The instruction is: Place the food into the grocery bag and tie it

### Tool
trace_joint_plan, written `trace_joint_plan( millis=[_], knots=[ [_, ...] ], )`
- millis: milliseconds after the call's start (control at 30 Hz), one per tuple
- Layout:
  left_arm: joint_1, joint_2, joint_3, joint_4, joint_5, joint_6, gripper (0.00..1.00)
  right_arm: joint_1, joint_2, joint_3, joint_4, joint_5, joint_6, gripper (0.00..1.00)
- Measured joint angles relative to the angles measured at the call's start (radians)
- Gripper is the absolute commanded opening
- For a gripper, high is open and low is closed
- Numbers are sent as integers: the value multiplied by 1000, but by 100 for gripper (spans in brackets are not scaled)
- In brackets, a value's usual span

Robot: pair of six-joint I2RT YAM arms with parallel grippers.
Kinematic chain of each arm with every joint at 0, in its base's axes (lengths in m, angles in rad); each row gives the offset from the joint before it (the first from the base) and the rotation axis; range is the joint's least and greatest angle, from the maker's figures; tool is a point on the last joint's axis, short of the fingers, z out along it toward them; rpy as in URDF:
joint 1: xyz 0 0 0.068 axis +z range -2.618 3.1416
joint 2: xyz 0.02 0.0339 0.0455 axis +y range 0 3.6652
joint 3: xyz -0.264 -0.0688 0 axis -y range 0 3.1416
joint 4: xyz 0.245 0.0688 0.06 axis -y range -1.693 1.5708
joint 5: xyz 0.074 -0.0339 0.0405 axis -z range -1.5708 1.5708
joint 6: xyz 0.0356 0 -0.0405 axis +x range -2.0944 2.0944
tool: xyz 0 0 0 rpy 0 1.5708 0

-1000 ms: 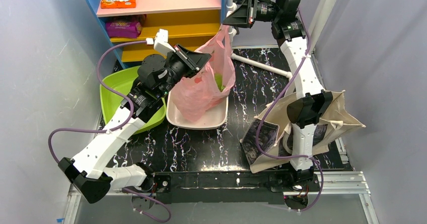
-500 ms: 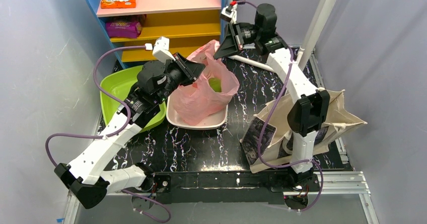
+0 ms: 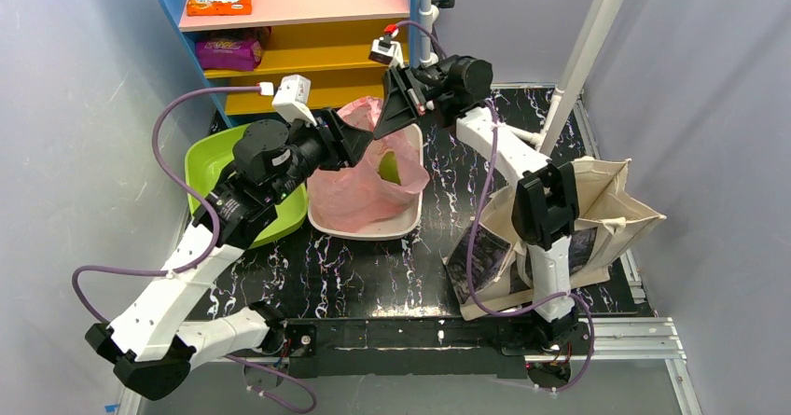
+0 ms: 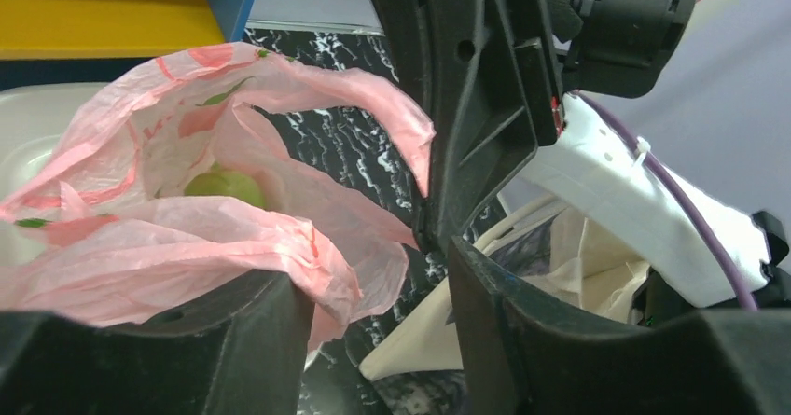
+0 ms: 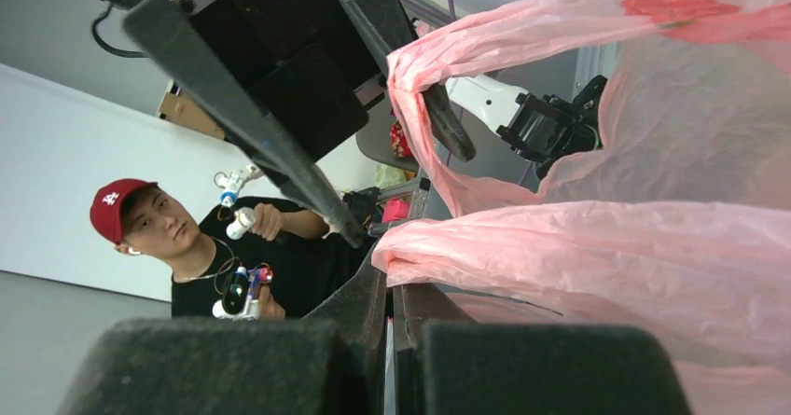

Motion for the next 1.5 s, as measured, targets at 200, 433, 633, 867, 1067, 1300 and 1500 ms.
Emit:
trace_joint_plan(
  millis=[200,433,633,867,1067,1300,1500],
  knots=[
    [0,-17,112,-183,18,137,68,33,17,2,79,0,77,1],
    [0,-110,204,-370,28,253,68,30,-14,-32,56,0,60,1],
    [0,-151,263,-478,114,288,83,31,-21,-46,50,0,53,1],
    [0,-184,242,-536,140,348,58,31,-20,-42,97,0,93,1],
    [0,-222,85,-510,141,451,48,37,-19,-40,148,2,108,1],
    [0,-249,19,-499,260,535,38,40,-20,-64,166,2,113,1],
    [0,-293,-59,-452,354,585,27,40,-19,-64,195,2,114,1]
  ],
)
